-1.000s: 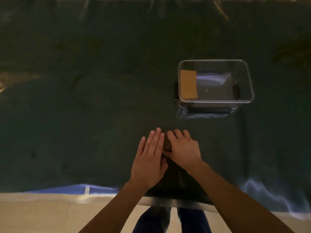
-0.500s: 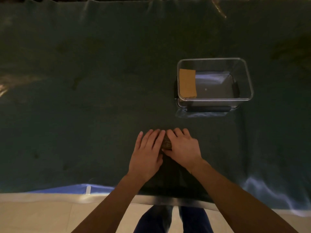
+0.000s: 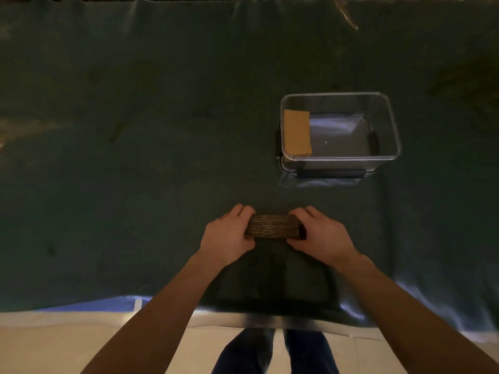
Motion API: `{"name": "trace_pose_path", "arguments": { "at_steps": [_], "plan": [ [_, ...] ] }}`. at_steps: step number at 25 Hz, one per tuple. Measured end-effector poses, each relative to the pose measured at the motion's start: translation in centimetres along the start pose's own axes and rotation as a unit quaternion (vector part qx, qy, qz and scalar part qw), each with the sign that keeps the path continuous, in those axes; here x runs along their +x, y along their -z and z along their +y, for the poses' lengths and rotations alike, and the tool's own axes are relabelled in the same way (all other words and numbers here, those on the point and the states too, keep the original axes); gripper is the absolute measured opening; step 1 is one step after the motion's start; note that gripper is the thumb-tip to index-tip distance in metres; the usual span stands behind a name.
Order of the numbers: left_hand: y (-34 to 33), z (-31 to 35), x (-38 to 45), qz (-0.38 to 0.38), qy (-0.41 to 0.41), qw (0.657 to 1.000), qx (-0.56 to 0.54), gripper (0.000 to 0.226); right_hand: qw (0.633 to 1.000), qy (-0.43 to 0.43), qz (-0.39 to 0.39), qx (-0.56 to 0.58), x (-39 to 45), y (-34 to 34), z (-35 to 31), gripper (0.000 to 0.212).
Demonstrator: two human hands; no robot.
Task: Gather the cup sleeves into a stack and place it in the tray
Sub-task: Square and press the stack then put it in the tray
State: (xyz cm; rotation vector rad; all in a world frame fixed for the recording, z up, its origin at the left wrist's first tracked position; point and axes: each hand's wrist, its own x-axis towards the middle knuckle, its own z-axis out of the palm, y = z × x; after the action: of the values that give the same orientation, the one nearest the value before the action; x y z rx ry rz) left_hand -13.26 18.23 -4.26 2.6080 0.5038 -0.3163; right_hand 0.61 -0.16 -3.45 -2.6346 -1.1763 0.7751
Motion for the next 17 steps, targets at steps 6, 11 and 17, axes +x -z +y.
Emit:
{"name": "trace_pose_path", "arguments": {
  "at_steps": [6,11,17],
  "plan": [
    [0.4,0.0,0.2,-0.005,0.006,0.999,-0.044,0.049,1.0,0.015,0.028,0.003,0.6,-0.2,-1.4,0.047],
    [-0.2,0.0,-0.1,-0.008,0.005,0.999,-0.053,0.054,1.0,0.0,0.017,-0.011,0.1,-0.2,-1.2,0.055],
    [-0.4,-0.2,0.0,0.006,0.008,0.996,-0.092,0.053,0.999,0.005,0.029,-0.025,0.1,-0.2,-1.3,0.046]
  ]
}}
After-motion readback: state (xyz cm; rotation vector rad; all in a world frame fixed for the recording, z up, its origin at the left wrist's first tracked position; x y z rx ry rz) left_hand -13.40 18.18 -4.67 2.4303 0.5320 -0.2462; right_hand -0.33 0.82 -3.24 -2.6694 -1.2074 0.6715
